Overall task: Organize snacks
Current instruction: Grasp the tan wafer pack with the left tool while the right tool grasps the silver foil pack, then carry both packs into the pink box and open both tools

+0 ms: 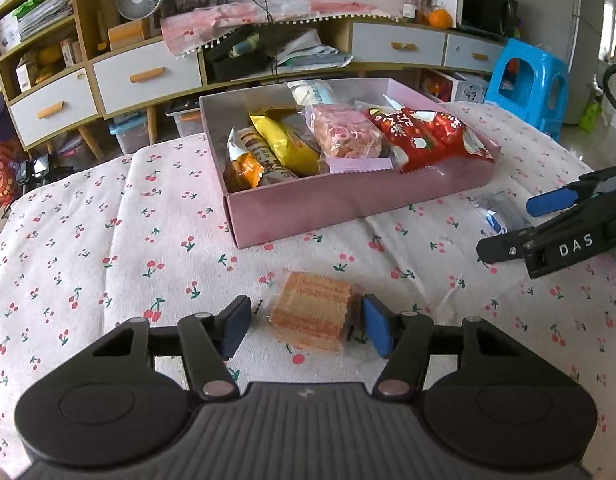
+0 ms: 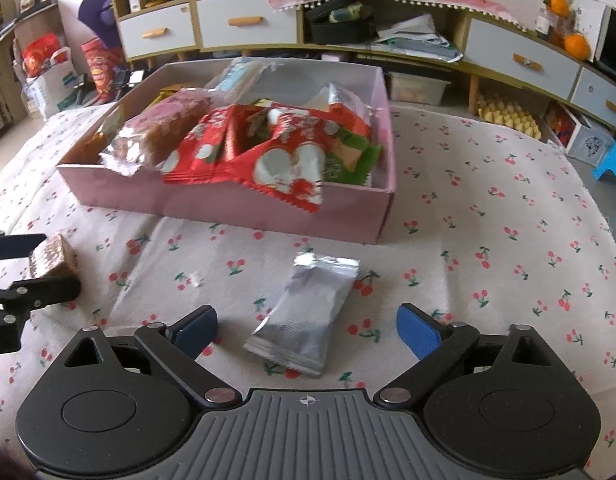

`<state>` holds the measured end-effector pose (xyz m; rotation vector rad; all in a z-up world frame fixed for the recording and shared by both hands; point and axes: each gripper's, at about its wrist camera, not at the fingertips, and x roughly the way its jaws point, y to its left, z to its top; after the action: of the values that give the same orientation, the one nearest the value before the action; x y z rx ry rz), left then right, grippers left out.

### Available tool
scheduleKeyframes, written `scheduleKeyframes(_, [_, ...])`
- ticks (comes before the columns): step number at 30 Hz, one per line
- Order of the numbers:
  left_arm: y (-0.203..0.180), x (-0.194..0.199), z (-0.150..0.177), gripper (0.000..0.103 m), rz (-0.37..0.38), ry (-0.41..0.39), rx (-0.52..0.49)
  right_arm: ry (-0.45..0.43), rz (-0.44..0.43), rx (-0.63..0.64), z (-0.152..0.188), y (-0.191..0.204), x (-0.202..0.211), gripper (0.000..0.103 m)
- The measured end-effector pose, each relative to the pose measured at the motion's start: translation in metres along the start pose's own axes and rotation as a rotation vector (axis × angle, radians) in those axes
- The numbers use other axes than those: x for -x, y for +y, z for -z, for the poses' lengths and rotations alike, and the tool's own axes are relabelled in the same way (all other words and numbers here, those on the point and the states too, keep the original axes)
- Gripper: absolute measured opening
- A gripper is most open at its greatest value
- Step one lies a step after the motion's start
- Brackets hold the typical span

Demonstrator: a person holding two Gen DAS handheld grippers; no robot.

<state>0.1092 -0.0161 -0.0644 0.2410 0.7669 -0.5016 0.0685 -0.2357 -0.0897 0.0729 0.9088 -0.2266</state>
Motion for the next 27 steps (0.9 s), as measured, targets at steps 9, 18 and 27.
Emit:
scheduleKeyframes(9, [0.001,0.001,-0.005,0.051,-0.028,0.048,0.088,-0.012,-0.007,-0.005,-0.002,-0.008,0.003,0.078])
scheduleKeyframes(18, [0.001,0.005,-0.010,0.049,-0.035,0.117,0.206,0.007,-0.041,0.005,-0.005,0.000,0.009,0.033])
scheduleKeyframes(27, [0.003,0.007,-0.013,0.048,-0.043,0.155,0.280,0.060,-0.084,-0.104,-0.010,-0.015,0.014,0.029])
